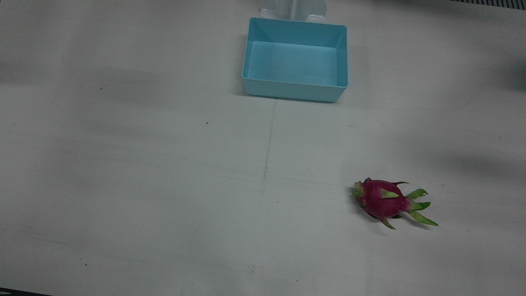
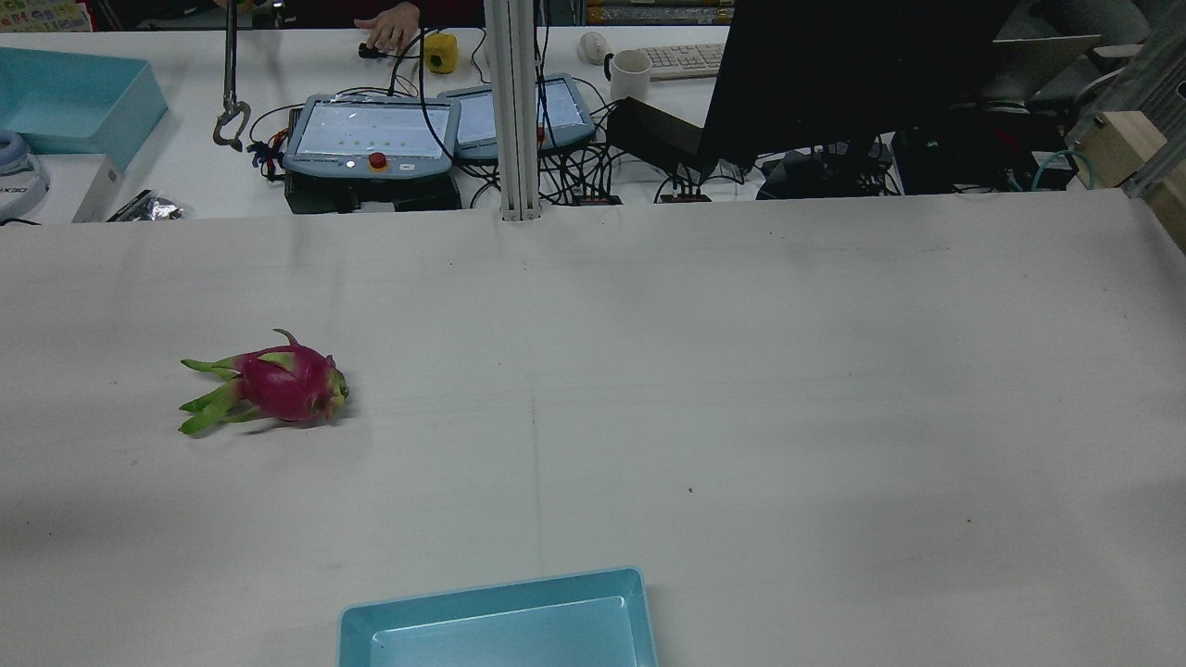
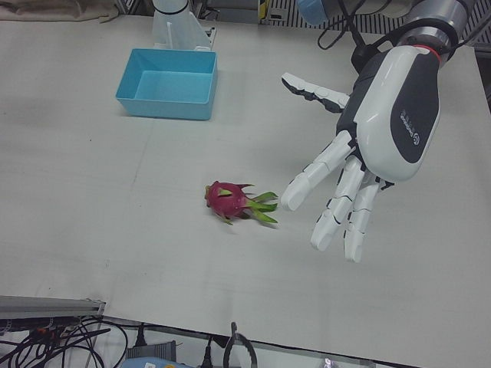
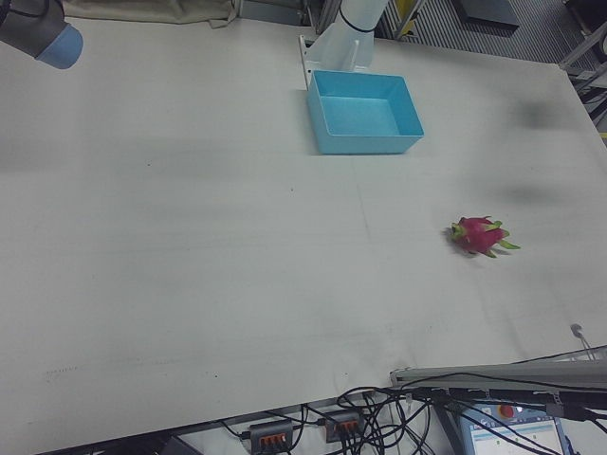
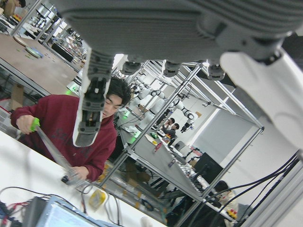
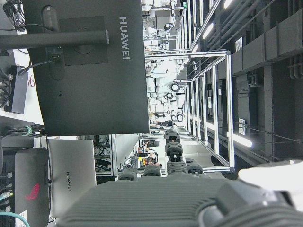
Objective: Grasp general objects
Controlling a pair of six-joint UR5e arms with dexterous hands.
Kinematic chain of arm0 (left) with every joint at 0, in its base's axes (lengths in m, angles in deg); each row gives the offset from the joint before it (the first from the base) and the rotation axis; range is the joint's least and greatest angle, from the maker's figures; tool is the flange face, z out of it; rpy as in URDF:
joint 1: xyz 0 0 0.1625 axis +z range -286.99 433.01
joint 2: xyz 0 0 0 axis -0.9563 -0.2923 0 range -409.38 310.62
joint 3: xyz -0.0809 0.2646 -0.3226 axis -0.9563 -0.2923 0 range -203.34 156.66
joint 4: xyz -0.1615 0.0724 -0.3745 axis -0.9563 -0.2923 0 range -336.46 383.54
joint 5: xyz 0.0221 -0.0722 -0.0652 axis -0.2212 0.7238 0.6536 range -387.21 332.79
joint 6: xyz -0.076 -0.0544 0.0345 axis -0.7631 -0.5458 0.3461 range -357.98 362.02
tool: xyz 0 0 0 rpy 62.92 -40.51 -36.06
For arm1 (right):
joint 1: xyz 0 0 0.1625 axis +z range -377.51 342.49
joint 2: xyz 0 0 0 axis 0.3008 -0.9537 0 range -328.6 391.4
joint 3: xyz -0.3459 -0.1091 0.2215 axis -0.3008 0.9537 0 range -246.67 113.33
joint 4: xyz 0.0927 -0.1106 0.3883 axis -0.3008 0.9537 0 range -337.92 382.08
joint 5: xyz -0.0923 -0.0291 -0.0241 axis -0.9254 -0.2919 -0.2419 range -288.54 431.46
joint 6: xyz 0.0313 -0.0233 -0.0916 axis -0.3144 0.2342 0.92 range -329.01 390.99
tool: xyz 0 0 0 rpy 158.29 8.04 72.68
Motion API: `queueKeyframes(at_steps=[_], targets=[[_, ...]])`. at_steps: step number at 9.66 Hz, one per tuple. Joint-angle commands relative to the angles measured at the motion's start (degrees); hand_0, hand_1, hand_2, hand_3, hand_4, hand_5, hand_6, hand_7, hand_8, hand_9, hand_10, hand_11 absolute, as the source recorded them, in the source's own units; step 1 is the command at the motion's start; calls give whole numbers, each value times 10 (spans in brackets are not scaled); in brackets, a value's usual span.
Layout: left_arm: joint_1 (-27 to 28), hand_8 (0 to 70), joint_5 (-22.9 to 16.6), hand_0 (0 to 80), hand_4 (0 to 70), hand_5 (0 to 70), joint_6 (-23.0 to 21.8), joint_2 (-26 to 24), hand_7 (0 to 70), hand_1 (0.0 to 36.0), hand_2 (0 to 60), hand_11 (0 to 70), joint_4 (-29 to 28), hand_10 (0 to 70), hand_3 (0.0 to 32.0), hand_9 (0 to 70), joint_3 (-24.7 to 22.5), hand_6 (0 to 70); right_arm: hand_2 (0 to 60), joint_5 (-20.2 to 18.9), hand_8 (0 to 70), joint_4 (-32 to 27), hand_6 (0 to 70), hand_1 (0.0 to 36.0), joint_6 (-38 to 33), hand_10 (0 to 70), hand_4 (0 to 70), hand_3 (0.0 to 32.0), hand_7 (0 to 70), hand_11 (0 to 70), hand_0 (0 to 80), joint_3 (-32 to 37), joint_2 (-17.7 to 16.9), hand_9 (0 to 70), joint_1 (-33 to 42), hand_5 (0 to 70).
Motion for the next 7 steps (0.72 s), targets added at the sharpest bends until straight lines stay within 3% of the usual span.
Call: queueKeyframes(at_steps=[1, 3, 7], targets=[[10, 59, 65, 499, 0, 0, 166, -51, 57, 152, 0, 0, 187, 0, 320, 0, -22, 0, 0, 0, 0, 0, 0, 0, 0, 0, 0, 0, 0, 0, 0, 0, 0, 0, 0, 0], [18, 47, 44, 474, 0, 0, 173, -43, 3, 102, 0, 0, 167, 0, 320, 0, -27, 0, 0, 0, 0, 0, 0, 0, 0, 0, 0, 0, 0, 0, 0, 0, 0, 0, 0, 0], [15, 47, 29, 475, 0, 0, 195, 76, 0, 103, 0, 0, 91, 0, 320, 0, -27, 0, 0, 0, 0, 0, 0, 0, 0, 0, 0, 0, 0, 0, 0, 1, 0, 0, 0, 0]])
